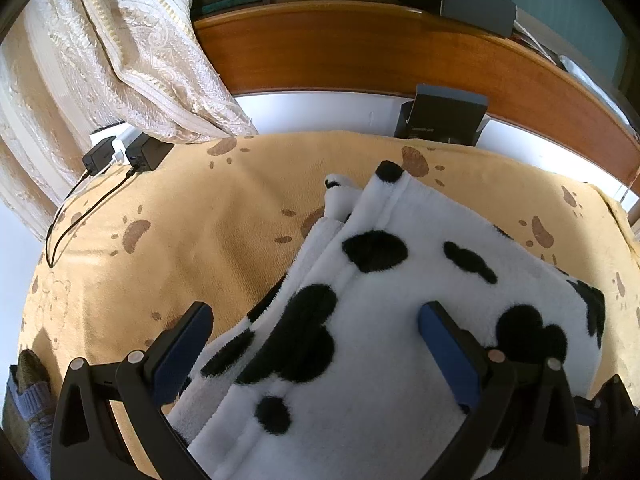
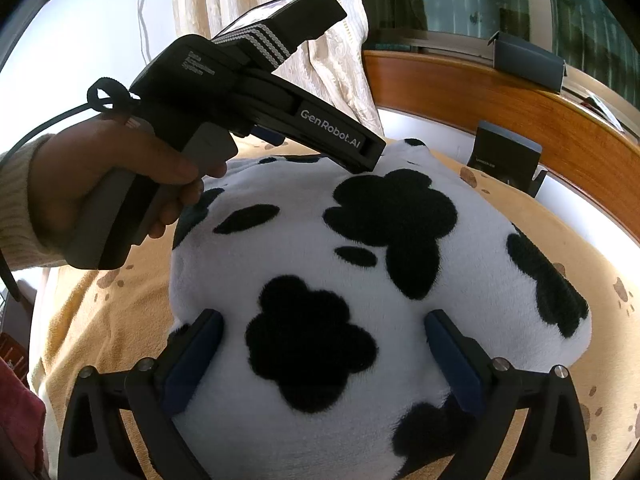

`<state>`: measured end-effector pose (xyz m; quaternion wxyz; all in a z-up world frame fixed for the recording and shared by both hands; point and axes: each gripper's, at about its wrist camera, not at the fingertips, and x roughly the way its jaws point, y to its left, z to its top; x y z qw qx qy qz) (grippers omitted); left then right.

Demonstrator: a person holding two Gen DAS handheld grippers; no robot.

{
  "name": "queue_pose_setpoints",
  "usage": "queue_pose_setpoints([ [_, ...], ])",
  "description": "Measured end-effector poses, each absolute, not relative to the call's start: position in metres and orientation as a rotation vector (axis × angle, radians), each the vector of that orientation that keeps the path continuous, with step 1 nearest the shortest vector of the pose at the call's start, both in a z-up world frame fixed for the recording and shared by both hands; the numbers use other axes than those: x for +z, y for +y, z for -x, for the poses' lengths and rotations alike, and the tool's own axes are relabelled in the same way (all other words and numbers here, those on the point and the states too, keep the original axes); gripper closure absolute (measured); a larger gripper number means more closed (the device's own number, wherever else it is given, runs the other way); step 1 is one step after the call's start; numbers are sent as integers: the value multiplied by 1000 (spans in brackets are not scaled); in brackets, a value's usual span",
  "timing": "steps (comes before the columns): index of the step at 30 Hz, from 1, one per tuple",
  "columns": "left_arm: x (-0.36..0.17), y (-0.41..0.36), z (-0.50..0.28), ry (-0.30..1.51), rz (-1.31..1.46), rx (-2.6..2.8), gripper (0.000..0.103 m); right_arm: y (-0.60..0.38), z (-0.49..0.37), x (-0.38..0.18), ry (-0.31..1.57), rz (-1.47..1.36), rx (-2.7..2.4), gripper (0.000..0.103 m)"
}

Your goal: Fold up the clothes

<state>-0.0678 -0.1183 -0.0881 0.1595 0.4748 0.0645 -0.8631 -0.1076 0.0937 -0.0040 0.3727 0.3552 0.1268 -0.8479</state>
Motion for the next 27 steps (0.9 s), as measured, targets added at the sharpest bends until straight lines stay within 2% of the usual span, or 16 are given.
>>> queue_pose_setpoints([
  [20,-89,-115,70,164,-1367,-2450,0,94,89,3,323,-894,-2179,1],
  [23,-83,-121,65,240,-1356,-2466,0,93,92,7,321,-931,-2166,1],
  [27,-63,-141,40,473,-1280,-2514,0,95,100,26,298,-1020,-2129,1],
])
